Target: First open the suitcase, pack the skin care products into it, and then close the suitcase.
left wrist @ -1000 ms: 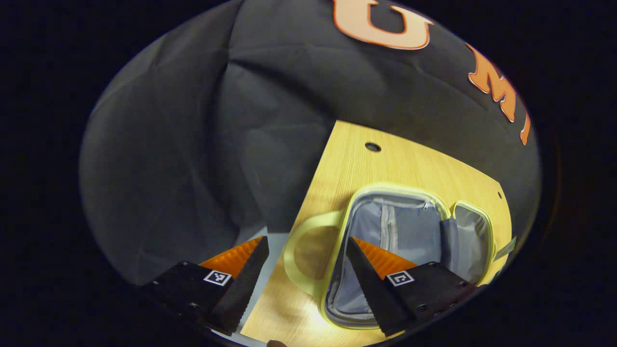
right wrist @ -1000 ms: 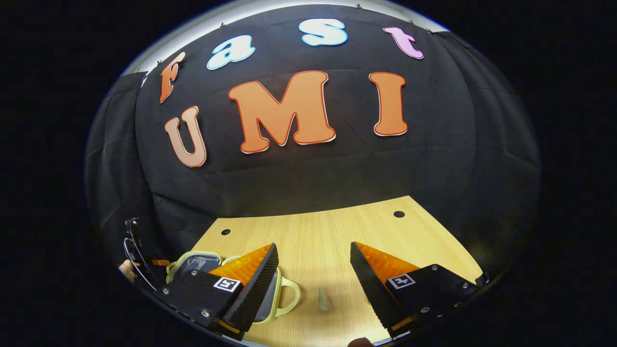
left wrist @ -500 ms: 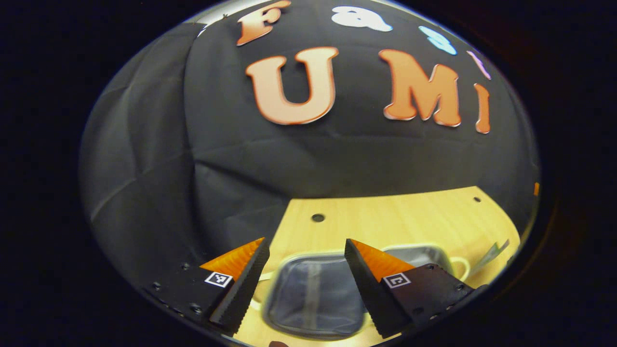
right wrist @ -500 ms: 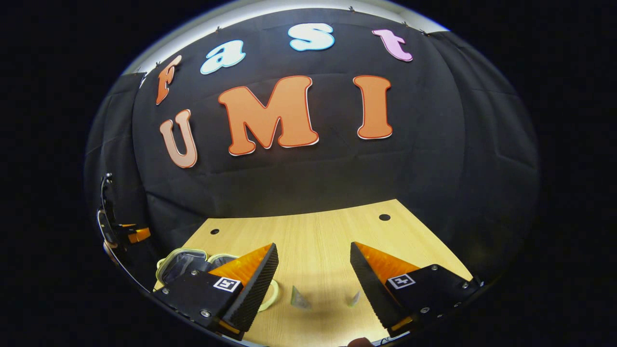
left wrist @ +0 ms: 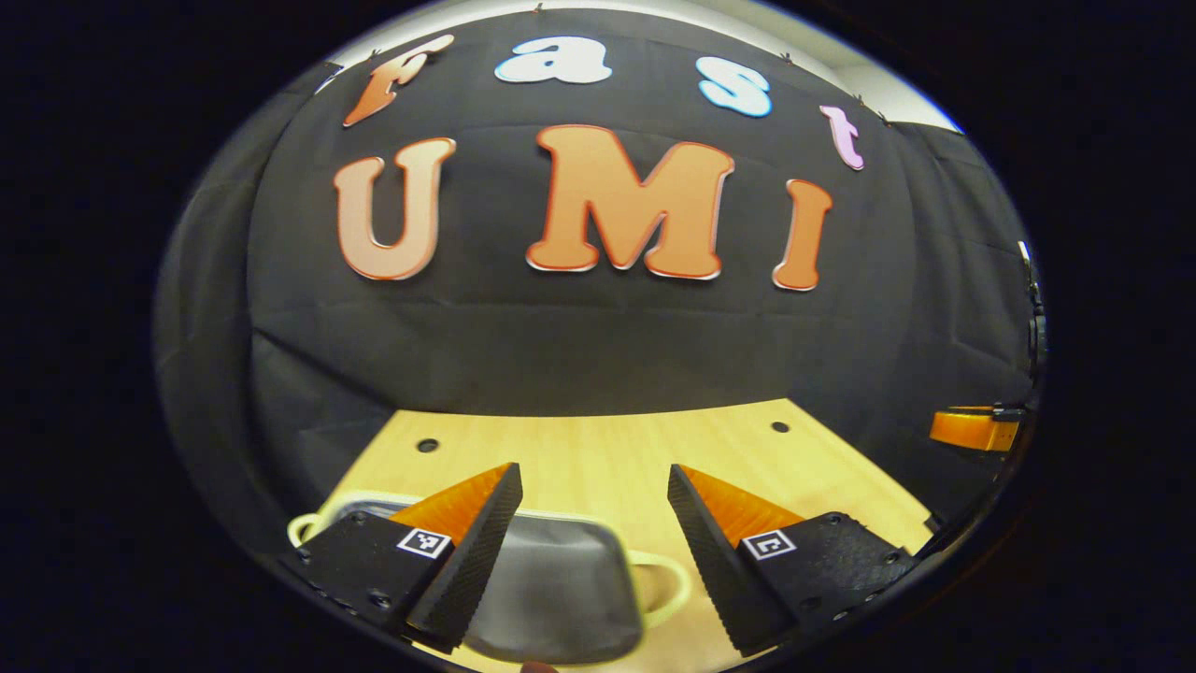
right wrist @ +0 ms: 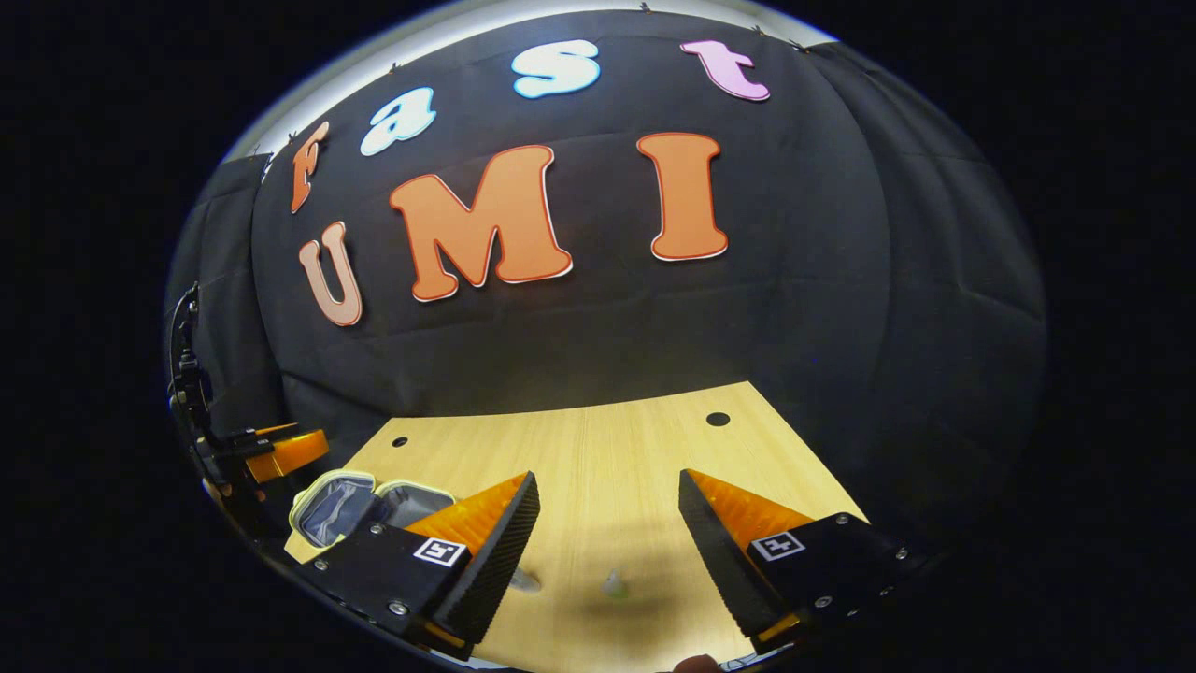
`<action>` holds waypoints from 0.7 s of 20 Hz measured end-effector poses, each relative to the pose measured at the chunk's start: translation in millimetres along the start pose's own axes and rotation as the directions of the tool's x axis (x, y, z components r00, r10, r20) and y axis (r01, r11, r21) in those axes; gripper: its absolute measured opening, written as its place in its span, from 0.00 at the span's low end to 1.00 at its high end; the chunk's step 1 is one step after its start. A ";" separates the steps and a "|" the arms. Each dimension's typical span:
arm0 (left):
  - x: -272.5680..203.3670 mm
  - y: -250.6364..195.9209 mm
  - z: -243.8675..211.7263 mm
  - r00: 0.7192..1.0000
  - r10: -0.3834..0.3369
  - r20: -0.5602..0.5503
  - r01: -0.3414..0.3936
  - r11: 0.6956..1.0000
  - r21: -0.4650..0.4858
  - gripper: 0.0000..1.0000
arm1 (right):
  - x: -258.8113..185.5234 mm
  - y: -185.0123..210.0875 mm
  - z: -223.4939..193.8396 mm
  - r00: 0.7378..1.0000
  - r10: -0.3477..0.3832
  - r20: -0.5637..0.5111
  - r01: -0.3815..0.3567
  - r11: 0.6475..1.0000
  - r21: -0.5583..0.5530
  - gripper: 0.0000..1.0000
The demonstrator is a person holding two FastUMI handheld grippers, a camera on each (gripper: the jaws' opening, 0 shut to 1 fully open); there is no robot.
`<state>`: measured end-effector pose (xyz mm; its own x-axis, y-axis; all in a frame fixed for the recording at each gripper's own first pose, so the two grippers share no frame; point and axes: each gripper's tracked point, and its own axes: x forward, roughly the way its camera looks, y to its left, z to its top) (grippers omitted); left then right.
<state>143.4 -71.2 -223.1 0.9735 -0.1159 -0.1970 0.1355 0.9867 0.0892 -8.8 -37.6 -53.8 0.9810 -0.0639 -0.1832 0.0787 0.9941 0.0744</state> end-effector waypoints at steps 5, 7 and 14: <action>28.4 -94.7 -51.2 0.996 -0.053 -0.065 0.053 0.999 -0.004 0.97 | 7.7 -46.6 -7.8 0.999 0.020 -0.034 -0.022 0.998 -0.059 0.95; 37.6 -115.3 -74.1 0.994 -0.055 -0.092 0.056 0.998 0.014 0.97 | 11.3 -63.2 -10.5 0.999 0.022 -0.047 -0.026 0.996 -0.081 0.95; 73.1 -148.3 -201.3 0.962 -0.048 -0.268 0.069 0.995 0.070 0.98 | 25.4 -101.2 -20.1 0.997 0.025 -0.074 -0.033 0.994 -0.104 0.95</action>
<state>157.4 -203.2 -447.2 0.8811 -0.1281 -0.4553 0.2147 0.9660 0.1437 4.6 -138.1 -85.7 0.9668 -0.0324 -0.2534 0.0277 0.9994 -0.0221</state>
